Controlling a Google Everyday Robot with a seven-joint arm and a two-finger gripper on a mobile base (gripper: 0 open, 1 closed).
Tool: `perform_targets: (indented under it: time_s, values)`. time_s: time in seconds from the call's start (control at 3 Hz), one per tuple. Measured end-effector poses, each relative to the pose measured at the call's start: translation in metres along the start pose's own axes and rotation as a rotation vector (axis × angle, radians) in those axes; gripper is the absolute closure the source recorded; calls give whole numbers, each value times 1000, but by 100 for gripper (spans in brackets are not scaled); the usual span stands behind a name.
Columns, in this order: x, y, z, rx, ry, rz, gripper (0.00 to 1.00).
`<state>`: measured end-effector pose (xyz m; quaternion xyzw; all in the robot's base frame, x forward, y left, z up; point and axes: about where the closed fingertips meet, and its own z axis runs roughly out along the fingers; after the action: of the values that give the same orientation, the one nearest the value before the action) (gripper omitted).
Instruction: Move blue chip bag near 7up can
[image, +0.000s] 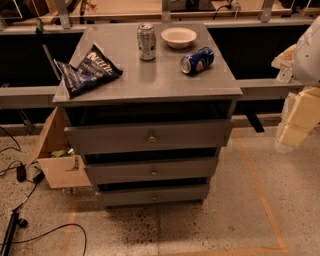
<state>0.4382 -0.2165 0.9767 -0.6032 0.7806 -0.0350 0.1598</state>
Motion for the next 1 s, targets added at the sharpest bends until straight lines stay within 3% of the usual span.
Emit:
perform_targets:
  time_s: [0.33,0.67,1.0]
  values:
    - [-1,-1,-2,8,-9,3,0]
    - [-20,-6,6,-13,-107,32,0]
    - [-94,-39,35,-50,-394,88,0]
